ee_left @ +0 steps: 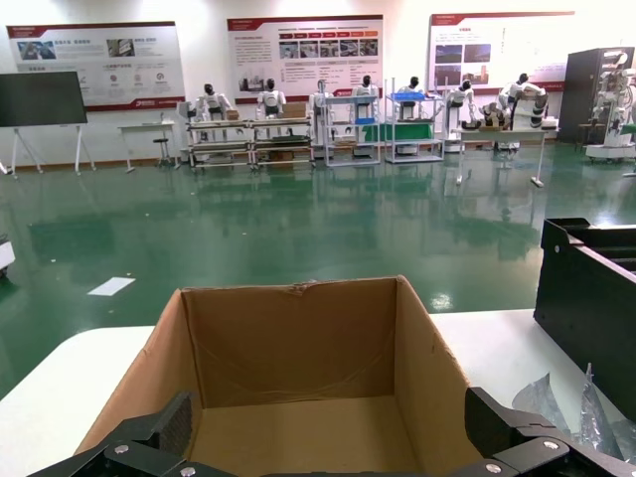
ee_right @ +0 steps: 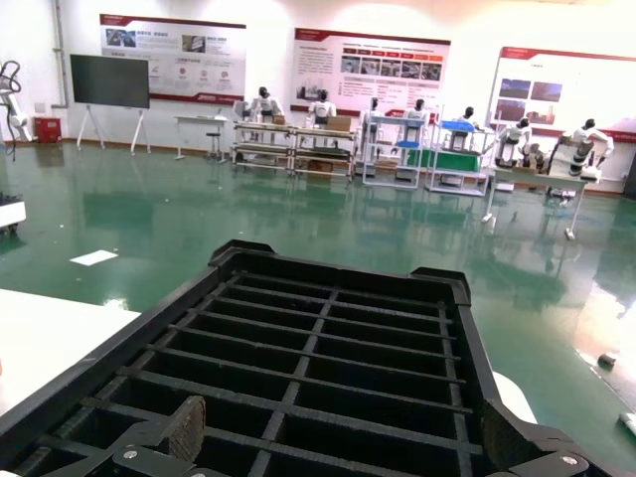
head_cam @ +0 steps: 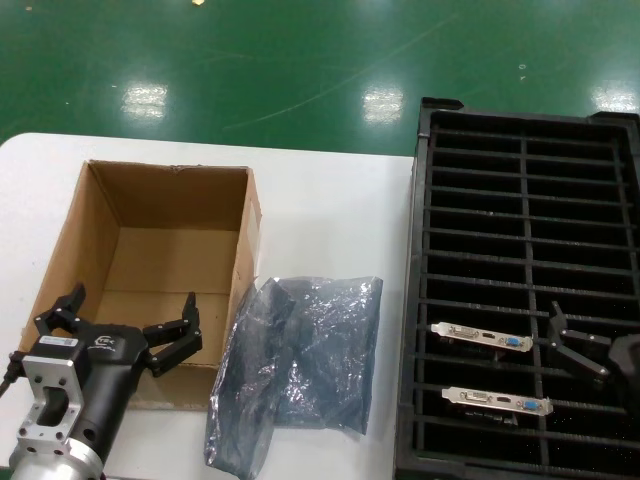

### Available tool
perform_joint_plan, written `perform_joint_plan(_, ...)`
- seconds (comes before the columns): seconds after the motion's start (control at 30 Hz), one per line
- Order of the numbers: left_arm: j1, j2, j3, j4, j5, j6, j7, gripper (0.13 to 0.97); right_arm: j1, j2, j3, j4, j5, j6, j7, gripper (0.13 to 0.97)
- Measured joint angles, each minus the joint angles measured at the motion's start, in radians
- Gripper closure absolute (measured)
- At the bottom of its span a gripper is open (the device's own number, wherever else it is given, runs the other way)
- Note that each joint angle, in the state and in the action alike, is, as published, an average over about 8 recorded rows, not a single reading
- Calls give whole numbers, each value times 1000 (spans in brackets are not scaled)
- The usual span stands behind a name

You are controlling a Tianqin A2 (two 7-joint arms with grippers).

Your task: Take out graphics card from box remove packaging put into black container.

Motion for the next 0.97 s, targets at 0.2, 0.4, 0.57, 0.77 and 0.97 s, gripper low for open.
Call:
perform_joint_plan(0.2,0,0,0,0,0,0,0,132,0,0,0,0,0,0,0,129)
perform_joint_plan(0.4,0,0,0,0,0,0,0,132,0,0,0,0,0,0,0,129)
perform_joint_plan(0.57,0,0,0,0,0,0,0,132,0,0,0,0,0,0,0,129)
perform_joint_plan(0.77,0,0,0,0,0,0,0,132,0,0,0,0,0,0,0,129)
perform_joint_plan(0.97,0,0,0,0,0,0,0,132,0,0,0,0,0,0,0,129)
